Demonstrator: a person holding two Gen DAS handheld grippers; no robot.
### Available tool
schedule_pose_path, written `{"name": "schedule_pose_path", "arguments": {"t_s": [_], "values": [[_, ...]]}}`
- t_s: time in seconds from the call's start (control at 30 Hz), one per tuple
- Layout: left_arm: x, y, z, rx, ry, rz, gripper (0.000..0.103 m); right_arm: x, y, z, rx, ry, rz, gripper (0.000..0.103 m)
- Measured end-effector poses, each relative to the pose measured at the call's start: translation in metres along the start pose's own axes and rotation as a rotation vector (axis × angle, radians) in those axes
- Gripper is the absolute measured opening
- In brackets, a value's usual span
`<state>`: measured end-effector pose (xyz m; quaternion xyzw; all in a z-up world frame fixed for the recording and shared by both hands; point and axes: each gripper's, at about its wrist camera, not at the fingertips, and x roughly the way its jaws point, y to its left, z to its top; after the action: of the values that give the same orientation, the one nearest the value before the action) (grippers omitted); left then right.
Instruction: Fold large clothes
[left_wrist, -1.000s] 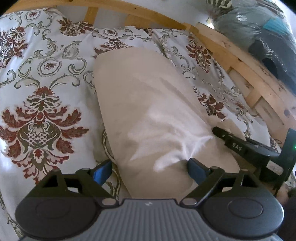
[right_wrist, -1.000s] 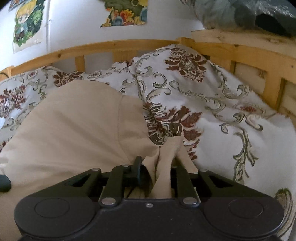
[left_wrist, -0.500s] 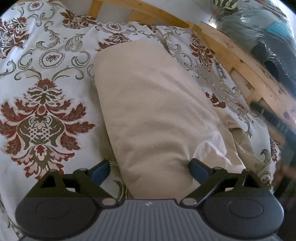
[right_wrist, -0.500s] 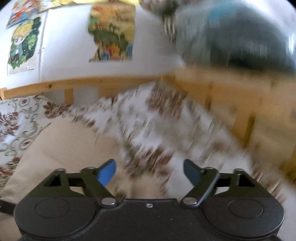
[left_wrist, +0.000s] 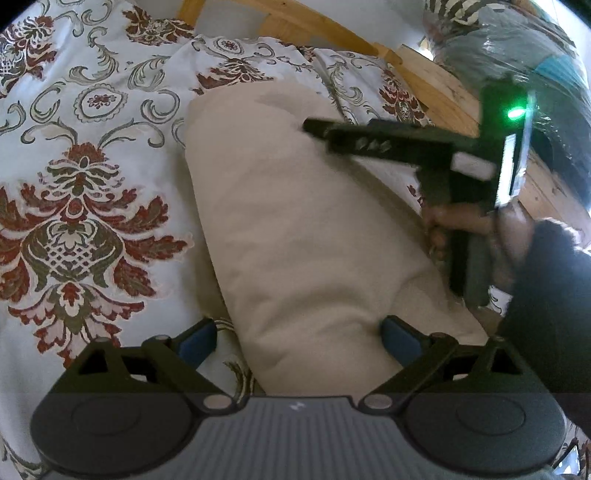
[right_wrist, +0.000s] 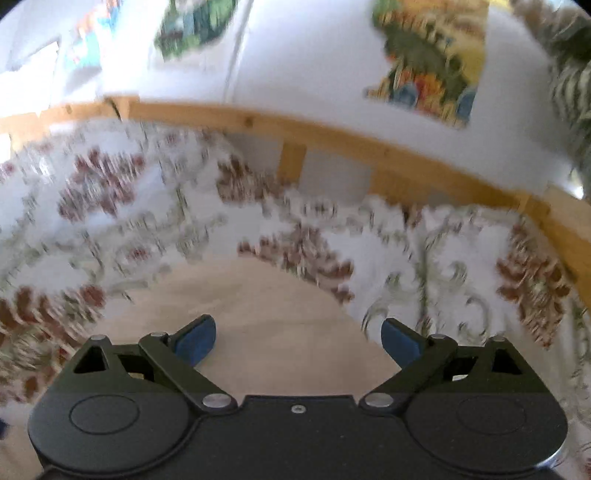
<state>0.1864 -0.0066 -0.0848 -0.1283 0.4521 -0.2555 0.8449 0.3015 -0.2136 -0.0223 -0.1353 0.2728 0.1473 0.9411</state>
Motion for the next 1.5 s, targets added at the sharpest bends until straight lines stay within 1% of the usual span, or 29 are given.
{"name": "schedule_pose_path", "arguments": {"t_s": [0.17,0.2,0.3,0.37,0.4,0.43,0.47,0.5,0.53,0.6,0.67,0.73,0.8,0.87,0.93,1.0,1.03,1.1,1.2,1.4,1.5], "values": [[0.005,-0.003,0.002,0.030,-0.005,0.006,0.098,0.022,0.004,-0.023,-0.001,0.039,-0.033,0.098],[0.006,-0.004,0.003,0.036,-0.007,0.009,0.098,0.028,0.004,-0.027,0.009,0.045,-0.041,0.101],[0.009,-0.005,0.005,0.045,-0.012,0.021,0.101,0.044,0.000,-0.037,0.067,0.058,-0.053,0.101],[0.009,-0.006,0.005,0.046,-0.015,0.027,0.102,0.046,0.000,-0.036,0.079,0.061,-0.052,0.101],[0.008,-0.006,0.004,0.044,-0.018,0.029,0.102,0.044,0.000,-0.034,0.084,0.062,-0.051,0.100],[0.007,-0.006,0.004,0.036,-0.019,0.031,0.102,0.035,-0.002,-0.029,0.092,0.060,-0.053,0.097],[0.005,-0.005,0.003,0.027,-0.021,0.031,0.101,0.026,-0.004,-0.025,0.096,0.053,-0.058,0.095],[0.005,-0.004,0.003,0.020,-0.021,0.029,0.101,0.013,-0.005,-0.022,0.091,0.043,-0.067,0.096],[0.004,-0.003,0.003,0.009,-0.022,0.028,0.101,-0.002,-0.007,-0.020,0.079,0.036,-0.082,0.098],[0.004,-0.001,0.001,-0.021,-0.024,0.027,0.101,-0.032,-0.012,-0.022,0.086,0.032,-0.125,0.100],[0.002,-0.002,-0.001,-0.038,-0.031,0.036,0.101,-0.064,-0.018,-0.032,0.140,0.039,-0.162,0.101],[0.000,-0.003,-0.003,-0.049,-0.037,0.044,0.102,-0.093,-0.023,-0.048,0.219,0.053,-0.206,0.102],[0.000,-0.004,-0.004,-0.064,-0.041,0.052,0.102,-0.111,-0.026,-0.066,0.308,0.083,-0.250,0.102],[0.000,-0.006,-0.005,-0.066,-0.044,0.066,0.103,-0.123,-0.028,-0.088,0.425,0.109,-0.263,0.102],[-0.001,-0.008,-0.006,-0.070,-0.045,0.078,0.103,-0.124,-0.026,-0.107,0.478,0.136,-0.270,0.102],[0.001,-0.010,-0.007,-0.071,-0.044,0.090,0.103,-0.115,-0.020,-0.120,0.435,0.196,-0.307,0.101],[0.001,-0.011,-0.007,-0.070,-0.047,0.095,0.103,-0.108,-0.017,-0.126,0.405,0.208,-0.309,0.102],[0.002,-0.014,-0.007,-0.066,-0.050,0.104,0.103,-0.102,-0.017,-0.136,0.416,0.183,-0.301,0.102],[0.001,-0.015,-0.006,-0.054,-0.051,0.112,0.103,-0.096,-0.026,-0.144,0.493,0.170,-0.275,0.102],[-0.001,-0.015,-0.005,-0.082,-0.046,0.109,0.103,-0.098,-0.029,-0.145,0.511,0.157,-0.260,0.102],[-0.002,-0.015,-0.005,-0.078,-0.046,0.114,0.103,-0.099,-0.029,-0.144,0.516,0.158,-0.257,0.102]]}}
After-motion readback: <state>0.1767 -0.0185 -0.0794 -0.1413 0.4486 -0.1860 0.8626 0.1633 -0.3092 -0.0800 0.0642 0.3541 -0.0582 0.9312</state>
